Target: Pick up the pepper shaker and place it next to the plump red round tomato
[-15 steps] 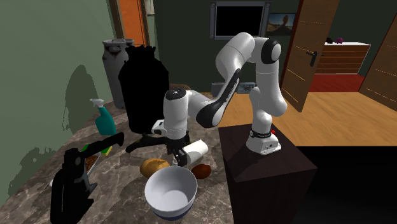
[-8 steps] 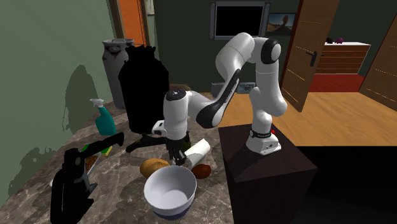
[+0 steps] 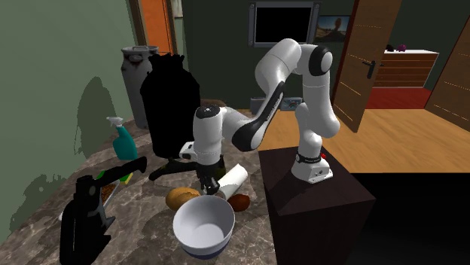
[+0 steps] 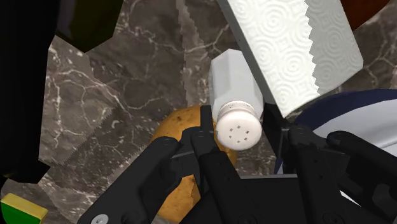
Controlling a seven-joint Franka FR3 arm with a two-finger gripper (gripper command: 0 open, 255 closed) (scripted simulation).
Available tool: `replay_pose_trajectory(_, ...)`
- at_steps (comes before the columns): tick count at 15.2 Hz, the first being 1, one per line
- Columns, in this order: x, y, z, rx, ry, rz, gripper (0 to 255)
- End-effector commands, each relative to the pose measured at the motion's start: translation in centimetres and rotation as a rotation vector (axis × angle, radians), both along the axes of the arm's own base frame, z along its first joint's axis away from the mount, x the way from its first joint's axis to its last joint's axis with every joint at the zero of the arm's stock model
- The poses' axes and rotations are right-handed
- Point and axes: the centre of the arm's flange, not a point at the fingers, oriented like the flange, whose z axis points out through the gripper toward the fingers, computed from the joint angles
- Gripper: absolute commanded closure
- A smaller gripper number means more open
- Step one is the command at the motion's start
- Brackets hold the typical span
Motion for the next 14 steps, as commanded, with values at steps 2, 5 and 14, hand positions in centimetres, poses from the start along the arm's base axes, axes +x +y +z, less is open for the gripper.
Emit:
replay_pose_trajectory(2, -0.3, 0.2, -0.1, -0.002, 0.014, 0.001, 255)
replay_pose_trajectory(5, -0.3, 0.2, 1.5, -0.002, 0.014, 0.001, 255)
replay_pose_trajectory(14, -0.3, 0.2, 6.2, -0.002, 0.014, 0.001, 255)
